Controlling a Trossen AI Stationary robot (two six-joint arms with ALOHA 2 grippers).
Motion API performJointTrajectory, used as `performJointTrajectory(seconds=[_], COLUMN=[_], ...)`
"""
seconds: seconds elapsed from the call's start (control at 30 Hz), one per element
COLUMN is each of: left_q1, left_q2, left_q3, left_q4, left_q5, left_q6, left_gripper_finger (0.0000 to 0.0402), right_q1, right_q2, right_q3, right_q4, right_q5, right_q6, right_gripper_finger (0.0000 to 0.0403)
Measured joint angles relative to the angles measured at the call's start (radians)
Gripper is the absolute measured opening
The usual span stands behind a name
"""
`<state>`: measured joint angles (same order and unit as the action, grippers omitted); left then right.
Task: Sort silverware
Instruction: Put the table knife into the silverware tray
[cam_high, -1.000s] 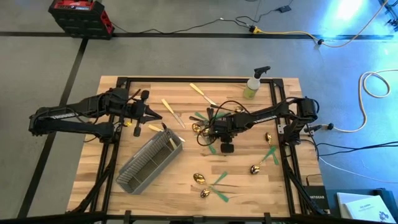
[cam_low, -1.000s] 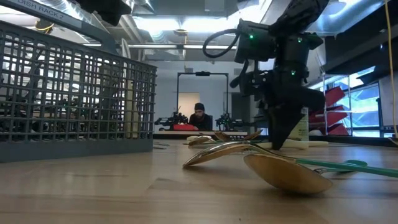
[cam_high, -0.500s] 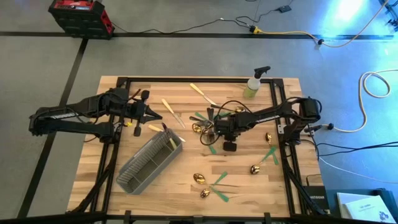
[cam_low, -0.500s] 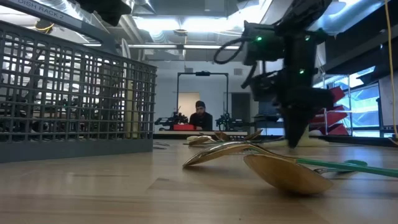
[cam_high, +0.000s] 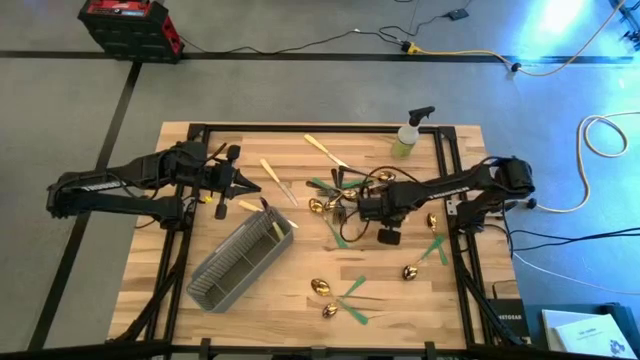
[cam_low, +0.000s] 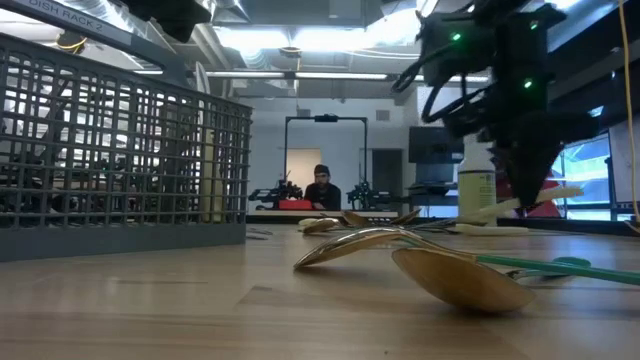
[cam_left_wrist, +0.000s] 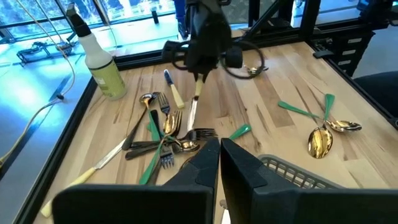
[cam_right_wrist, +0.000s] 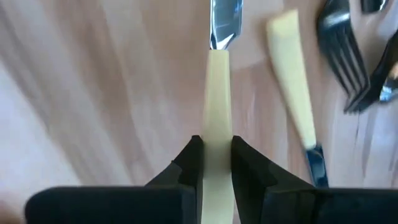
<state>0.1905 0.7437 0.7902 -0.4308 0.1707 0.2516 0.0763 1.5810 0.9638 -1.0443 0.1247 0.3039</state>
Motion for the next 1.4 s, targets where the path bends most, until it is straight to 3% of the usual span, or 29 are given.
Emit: performJointTrajectory(seconds=[0.33,0.57,0.87,1.07,1.4], left_q1=[0.000,0.000,0.000,0.000,0.000], left_q2=[0.000,0.000,0.000,0.000,0.000], left_q3=[0.000,0.000,0.000,0.000,0.000], left_q4=[0.001,0.001,0.001,-0.002,0.000], left_q5=[0.000,0.000,0.000,0.000,0.001], left_q6=[-0.001,-0.007,-0.015,-0.027,-0.036], left_gripper_finger=[0.0000,0.0000,0.0000,0.0000,0.0000], right_q1=[0.151,0.229,0.312,0.309,0.309], right_q2=[-0.158,-0.309,-0.342,-0.256,-0.035], right_q3=[0.002,0.002,0.003,0.003,0.003], right_q4=[-0.033,0.034,0.603,0.959,1.463], right_q5=[-0.091,-0.012,0.173,0.187,0.376], right_q6=[0.108,0.194,0.042,-0.055,-0.081], right_gripper_finger=[0.0037,0.0037,0.0037,0.0037,0.0037])
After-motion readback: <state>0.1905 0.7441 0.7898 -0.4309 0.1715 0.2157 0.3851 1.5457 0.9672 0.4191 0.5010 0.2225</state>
